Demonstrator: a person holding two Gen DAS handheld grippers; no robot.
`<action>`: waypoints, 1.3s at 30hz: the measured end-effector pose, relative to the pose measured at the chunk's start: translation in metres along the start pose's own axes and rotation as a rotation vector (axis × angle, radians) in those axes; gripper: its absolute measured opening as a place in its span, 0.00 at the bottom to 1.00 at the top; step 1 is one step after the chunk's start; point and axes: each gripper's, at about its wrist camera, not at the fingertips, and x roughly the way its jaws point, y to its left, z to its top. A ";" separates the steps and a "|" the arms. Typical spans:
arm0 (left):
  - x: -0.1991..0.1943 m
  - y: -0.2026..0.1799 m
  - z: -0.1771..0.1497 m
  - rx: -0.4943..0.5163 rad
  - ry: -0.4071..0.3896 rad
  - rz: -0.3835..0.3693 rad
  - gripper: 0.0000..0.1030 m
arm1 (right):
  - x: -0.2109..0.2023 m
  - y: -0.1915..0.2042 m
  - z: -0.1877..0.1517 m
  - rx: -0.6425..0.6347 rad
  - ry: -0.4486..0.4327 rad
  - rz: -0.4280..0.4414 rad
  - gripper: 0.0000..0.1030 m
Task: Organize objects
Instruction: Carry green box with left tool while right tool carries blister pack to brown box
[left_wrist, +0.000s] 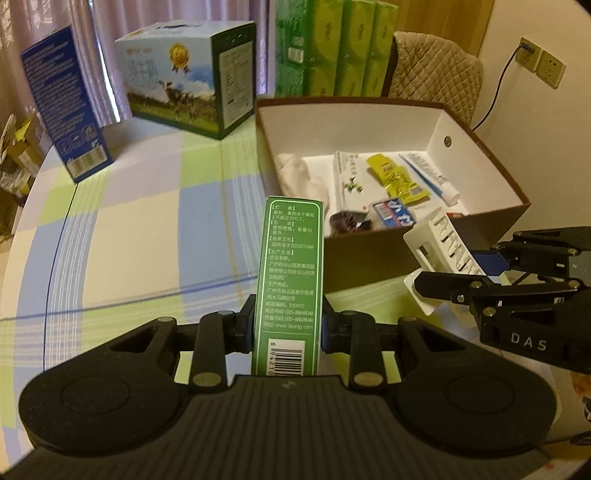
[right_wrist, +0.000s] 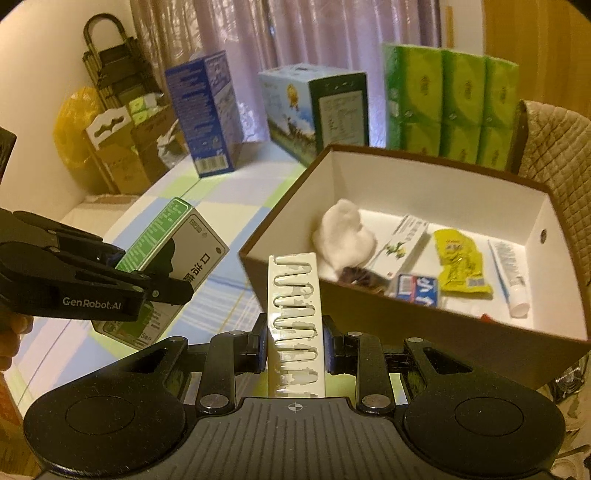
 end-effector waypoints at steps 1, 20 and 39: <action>0.001 -0.003 0.003 0.003 -0.004 -0.002 0.26 | -0.002 -0.004 0.002 0.004 -0.005 -0.001 0.24; 0.028 -0.050 0.063 0.064 -0.046 -0.035 0.26 | -0.023 -0.072 0.042 0.081 -0.112 -0.052 0.24; 0.082 -0.069 0.116 0.081 -0.032 -0.029 0.26 | 0.007 -0.121 0.072 0.143 -0.122 -0.087 0.24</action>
